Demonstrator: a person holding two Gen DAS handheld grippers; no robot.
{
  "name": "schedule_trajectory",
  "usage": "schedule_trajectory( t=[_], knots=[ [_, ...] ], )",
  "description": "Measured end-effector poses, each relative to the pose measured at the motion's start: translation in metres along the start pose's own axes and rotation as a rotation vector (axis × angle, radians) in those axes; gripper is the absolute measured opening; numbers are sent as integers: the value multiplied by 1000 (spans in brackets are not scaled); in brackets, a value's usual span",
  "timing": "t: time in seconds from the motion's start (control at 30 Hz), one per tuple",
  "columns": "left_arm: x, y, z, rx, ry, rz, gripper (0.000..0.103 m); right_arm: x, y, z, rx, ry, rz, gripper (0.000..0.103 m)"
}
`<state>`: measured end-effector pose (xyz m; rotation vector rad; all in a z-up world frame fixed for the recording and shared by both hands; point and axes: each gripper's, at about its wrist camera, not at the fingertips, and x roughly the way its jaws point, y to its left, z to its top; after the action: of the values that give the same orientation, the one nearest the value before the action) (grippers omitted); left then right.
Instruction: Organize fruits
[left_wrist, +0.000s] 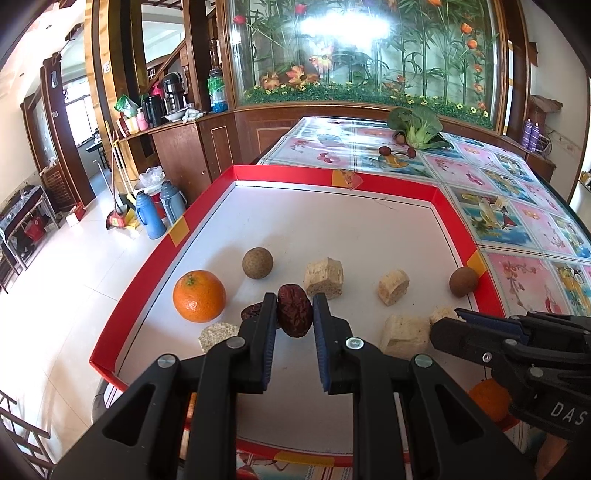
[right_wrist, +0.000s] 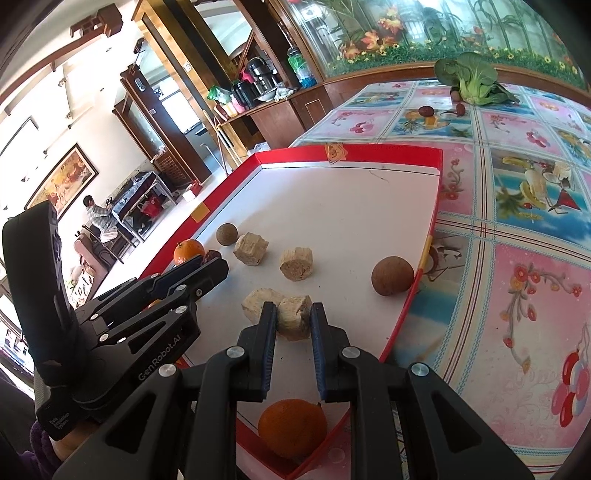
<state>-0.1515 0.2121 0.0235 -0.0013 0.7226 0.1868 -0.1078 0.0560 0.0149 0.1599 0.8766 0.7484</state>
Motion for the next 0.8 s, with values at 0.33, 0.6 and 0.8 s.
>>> schedule_trajectory(
  t=[0.33, 0.6, 0.8],
  knots=[
    [7, -1, 8, 4, -6, 29, 21, 0, -2, 0, 8, -12, 15, 17],
    [20, -3, 26, 9, 9, 37, 21, -4, -12, 1, 70, -53, 24, 24],
    [16, -6, 32, -3, -4, 58, 46, -14, -22, 2, 140, -108, 29, 35]
  ],
)
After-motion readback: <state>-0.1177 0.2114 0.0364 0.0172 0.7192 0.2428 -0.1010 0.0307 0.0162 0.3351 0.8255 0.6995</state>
